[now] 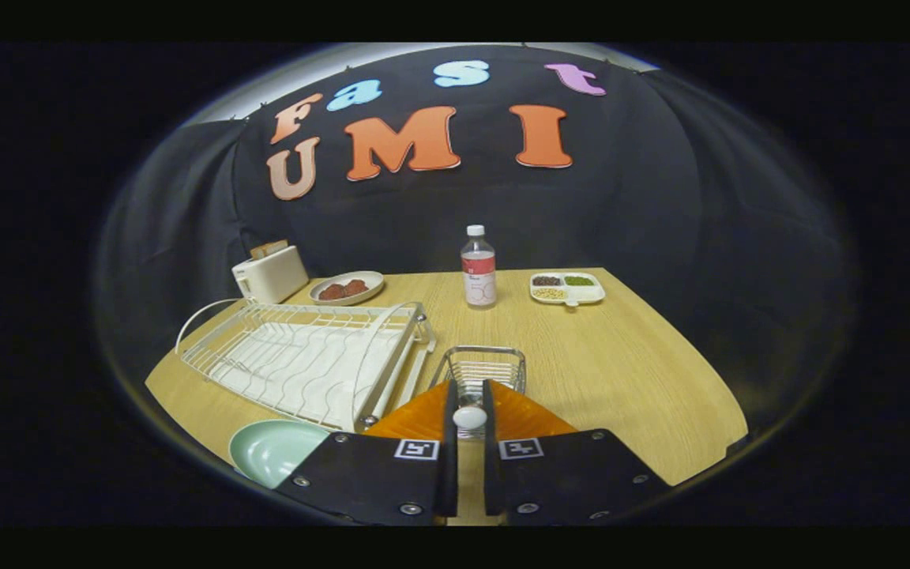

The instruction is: Take the plate from the dish rack, then take the spoon from the basket and place it into the plate.

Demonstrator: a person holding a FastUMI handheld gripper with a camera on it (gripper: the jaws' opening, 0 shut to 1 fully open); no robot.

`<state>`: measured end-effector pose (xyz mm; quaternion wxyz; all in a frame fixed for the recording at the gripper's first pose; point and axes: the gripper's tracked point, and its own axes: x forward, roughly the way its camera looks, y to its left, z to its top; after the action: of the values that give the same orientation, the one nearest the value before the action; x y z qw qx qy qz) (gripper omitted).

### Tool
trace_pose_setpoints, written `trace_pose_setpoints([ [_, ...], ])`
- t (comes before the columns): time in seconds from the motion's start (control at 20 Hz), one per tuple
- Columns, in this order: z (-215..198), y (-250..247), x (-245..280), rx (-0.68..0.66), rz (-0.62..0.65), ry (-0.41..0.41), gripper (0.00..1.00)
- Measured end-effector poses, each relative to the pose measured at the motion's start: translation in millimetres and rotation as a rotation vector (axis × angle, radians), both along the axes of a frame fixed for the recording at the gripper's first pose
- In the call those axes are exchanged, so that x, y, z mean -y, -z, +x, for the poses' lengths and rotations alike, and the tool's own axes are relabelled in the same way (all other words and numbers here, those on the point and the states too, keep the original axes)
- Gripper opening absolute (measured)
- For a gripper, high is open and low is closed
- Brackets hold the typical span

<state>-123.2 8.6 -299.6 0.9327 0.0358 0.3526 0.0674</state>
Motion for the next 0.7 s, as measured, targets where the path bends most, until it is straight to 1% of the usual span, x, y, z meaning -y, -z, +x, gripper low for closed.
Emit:
trace_pose_setpoints([
  [0.2, 6, -31, 10, 0.026, -0.012, -0.01, 0.13],
  [0.45, 18, -80, 16, 0.093, 0.012, -0.005, 0.13],
  [0.7, 6, -109, 10, 0.112, 0.066, -0.035, 0.13],
])
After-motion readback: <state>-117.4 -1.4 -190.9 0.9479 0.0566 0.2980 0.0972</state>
